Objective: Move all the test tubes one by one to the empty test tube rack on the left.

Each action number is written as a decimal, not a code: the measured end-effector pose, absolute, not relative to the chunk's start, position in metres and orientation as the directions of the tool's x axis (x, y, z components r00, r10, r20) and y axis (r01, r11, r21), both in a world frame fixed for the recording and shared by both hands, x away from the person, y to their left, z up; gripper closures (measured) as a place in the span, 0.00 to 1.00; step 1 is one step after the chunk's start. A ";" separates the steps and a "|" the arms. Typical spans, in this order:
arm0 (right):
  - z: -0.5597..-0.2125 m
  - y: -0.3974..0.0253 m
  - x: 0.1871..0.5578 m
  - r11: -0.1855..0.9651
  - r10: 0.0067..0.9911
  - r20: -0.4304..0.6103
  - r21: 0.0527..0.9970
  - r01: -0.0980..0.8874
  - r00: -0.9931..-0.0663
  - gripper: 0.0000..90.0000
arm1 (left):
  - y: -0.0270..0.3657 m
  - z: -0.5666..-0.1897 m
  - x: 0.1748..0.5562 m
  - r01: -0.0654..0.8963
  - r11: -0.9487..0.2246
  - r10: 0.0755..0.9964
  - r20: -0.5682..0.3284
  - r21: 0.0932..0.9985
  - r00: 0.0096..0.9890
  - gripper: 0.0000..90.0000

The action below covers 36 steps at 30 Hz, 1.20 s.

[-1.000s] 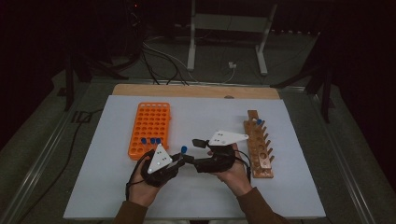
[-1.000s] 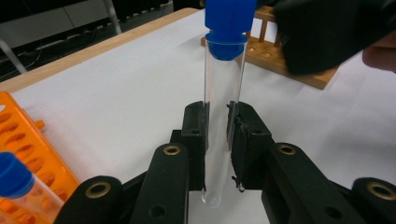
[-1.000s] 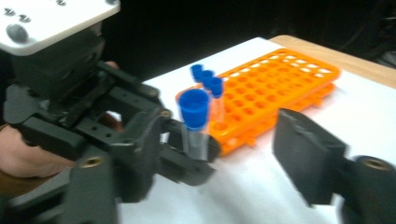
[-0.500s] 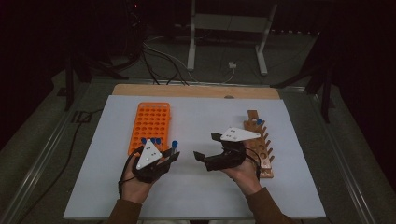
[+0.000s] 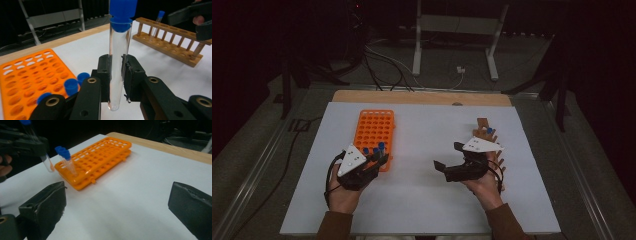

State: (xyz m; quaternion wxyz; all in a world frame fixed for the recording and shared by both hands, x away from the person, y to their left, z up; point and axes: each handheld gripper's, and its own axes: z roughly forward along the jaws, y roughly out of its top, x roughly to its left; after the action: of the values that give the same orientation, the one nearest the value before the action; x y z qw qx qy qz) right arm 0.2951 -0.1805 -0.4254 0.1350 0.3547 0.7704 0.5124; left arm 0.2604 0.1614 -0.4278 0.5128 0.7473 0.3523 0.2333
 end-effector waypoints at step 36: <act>-0.426 -0.227 0.292 0.147 0.740 0.177 0.899 0.412 -0.649 0.02 | 0.212 -0.443 0.269 0.319 -0.142 0.901 -0.011 0.937 0.434 0.86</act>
State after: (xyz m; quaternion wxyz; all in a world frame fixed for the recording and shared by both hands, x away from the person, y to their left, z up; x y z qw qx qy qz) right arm 0.2918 -0.2272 -0.4261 0.1559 0.3887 0.7410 0.5248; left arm 0.2688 0.2124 -0.4429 0.4853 0.6939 0.4397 0.2995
